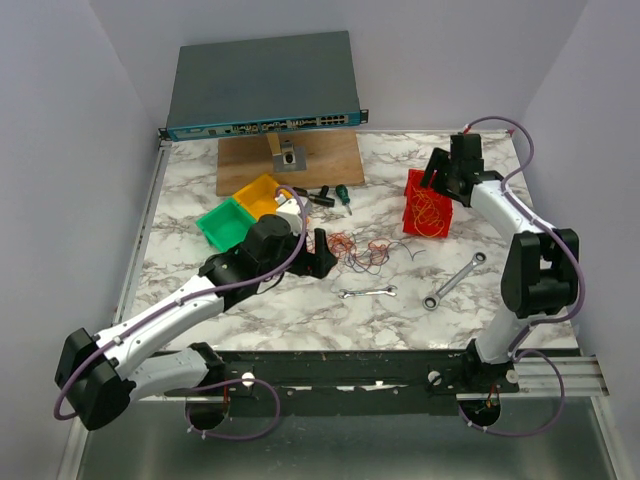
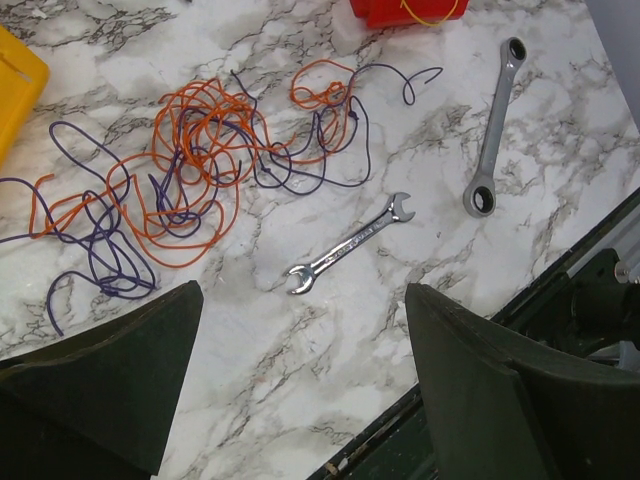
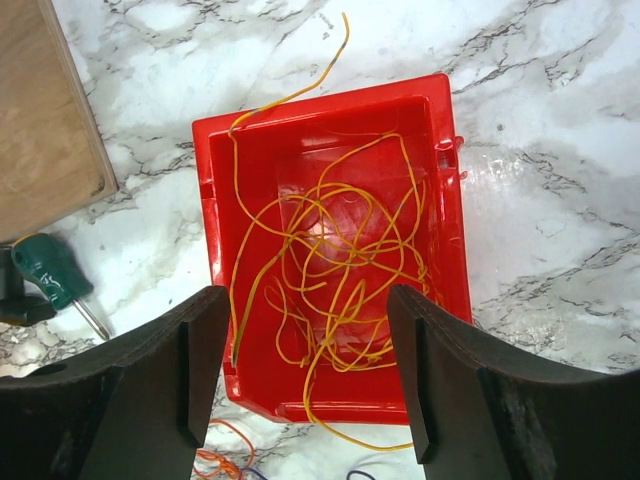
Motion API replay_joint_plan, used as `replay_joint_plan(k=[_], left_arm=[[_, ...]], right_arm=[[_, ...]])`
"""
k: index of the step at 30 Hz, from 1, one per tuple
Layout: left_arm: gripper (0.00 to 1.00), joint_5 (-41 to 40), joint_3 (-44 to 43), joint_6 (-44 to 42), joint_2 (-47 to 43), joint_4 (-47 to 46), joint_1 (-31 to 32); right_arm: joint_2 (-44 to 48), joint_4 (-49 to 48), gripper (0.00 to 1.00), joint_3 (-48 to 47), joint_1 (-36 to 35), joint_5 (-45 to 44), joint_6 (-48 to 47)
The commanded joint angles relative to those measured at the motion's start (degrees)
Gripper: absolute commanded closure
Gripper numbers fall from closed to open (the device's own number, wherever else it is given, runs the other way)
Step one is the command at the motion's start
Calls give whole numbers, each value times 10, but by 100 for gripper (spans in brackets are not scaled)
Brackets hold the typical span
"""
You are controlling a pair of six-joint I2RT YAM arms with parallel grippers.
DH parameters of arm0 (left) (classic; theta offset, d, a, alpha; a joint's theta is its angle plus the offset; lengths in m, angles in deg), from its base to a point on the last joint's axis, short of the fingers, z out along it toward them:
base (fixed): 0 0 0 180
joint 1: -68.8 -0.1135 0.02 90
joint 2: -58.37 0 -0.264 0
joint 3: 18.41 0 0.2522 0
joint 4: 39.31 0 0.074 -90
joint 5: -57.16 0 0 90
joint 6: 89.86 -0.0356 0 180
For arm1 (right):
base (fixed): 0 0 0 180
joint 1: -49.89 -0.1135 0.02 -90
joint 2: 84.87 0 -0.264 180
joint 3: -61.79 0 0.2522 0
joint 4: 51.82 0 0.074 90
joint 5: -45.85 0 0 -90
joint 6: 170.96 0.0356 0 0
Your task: Untangle the cables
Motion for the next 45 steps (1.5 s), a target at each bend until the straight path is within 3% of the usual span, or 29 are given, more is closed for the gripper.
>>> replay_joint_plan(k=[1,4,7,9,13,14,19,28,32,33,34,37,45], left_arm=[[14,12,-34,-3,14,25,3],[14,8,-38,-4,16,29,2],[14,3,-38,-5,18,28,3],[14,2,-41,-7,21,30,2],[14,4,-49,-8,29,35,3],[14,5,-50,-9,30,34,3],[14,1,-50,-10,31,36,2],[14,8,-46,-9,40,36,3],[14,8,-48,-9,43,36,2],[14,7,-48,-9,43,36,2],[14,7,-49,-10,43,36,2],[14,7,-49,-11,44,36,2],[14,-2,-47,-12,57,29,2]], right_arm=[[10,31,27,-14,3,3,-13],[15,36,29,-9,3,18,-13],[33,20,36,12,3,26,-10],[38,5,51,23,3,17,-6],[19,9,96,9,3,13,-3],[13,8,99,7,3,12,0],[-32,-35,99,7,3,10,13],[-186,-14,99,-57,3,17,14],[-179,-9,99,-56,2,2,9],[-171,-6,96,-56,2,2,7],[-159,-3,83,-55,2,4,5],[-116,11,59,-51,1,11,-2],[14,38,35,-4,0,11,-10]])
